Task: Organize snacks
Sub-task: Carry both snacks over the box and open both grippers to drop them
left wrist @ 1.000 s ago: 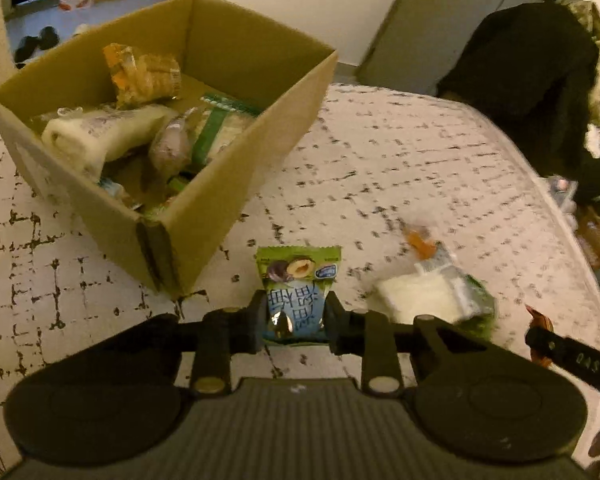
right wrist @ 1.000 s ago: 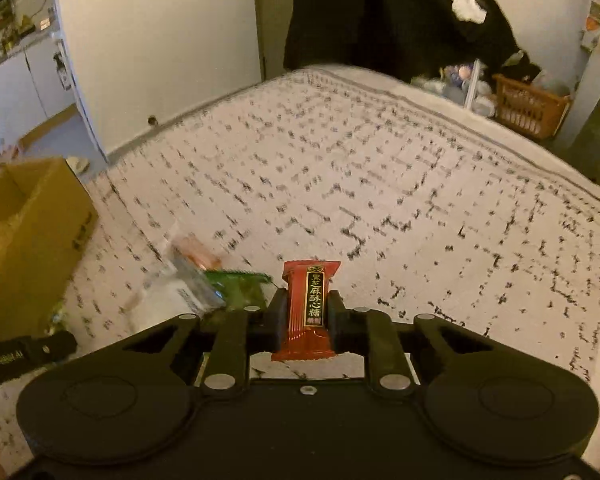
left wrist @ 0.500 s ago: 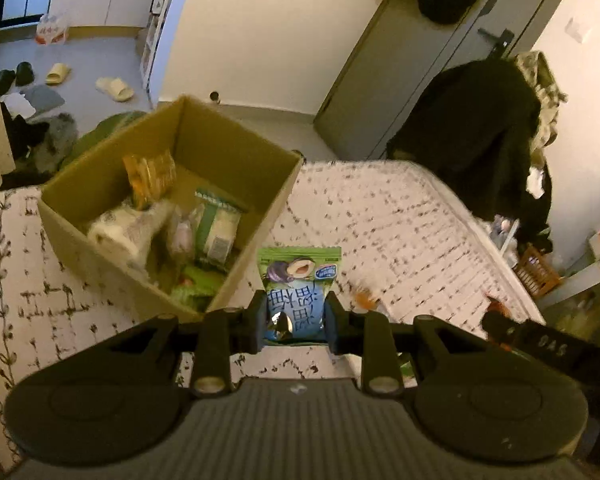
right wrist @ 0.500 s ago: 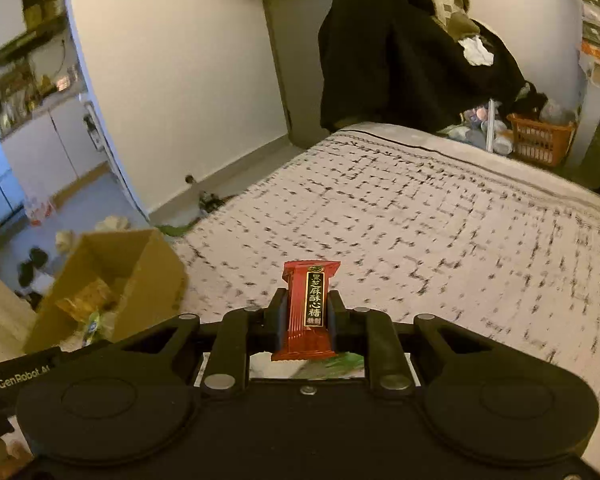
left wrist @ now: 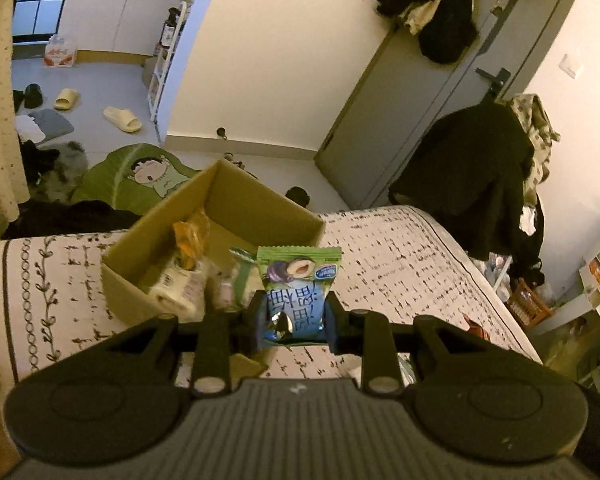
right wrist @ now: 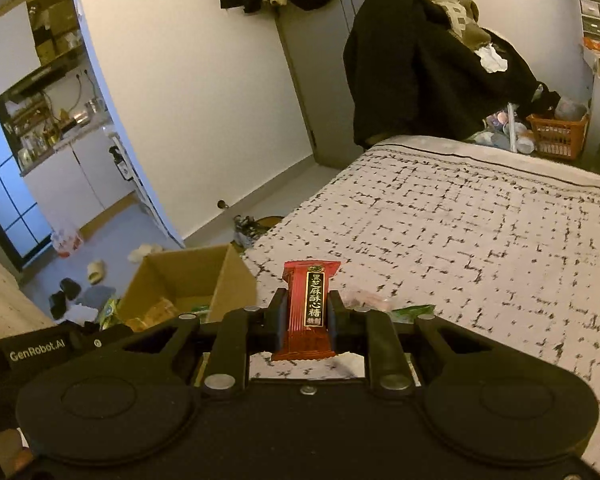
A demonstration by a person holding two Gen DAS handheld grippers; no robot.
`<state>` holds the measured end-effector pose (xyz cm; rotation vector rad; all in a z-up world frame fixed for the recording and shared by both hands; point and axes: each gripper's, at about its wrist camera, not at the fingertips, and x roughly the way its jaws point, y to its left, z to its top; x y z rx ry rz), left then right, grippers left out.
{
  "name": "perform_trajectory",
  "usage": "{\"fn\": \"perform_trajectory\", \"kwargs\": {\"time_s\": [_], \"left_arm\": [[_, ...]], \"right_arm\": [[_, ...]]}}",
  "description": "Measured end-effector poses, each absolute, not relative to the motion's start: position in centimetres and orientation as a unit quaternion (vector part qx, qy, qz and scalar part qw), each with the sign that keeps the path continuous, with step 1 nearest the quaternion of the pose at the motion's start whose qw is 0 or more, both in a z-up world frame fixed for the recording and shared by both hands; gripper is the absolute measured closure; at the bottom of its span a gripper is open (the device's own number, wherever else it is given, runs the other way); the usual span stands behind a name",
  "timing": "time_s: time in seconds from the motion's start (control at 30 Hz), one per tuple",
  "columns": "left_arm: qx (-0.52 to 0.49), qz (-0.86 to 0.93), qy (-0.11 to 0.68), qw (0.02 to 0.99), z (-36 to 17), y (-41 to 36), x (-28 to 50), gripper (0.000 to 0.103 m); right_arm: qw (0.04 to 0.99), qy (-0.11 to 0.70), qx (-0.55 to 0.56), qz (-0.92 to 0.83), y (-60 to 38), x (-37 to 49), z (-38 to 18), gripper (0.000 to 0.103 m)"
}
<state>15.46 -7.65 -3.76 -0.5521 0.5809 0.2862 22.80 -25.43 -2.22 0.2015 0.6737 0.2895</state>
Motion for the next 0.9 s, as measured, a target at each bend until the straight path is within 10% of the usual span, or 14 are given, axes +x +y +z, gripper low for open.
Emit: {"fn": "perform_trajectory", "kwargs": {"time_s": [0.9], "left_arm": [[-0.278,0.173,0.265,0.907,-4.0,-2.6,15.0,0.076]], "right_arm": [[0.927,0.328,0.074,0.168,-21.9,23.2,-2.4,0.083]]}}
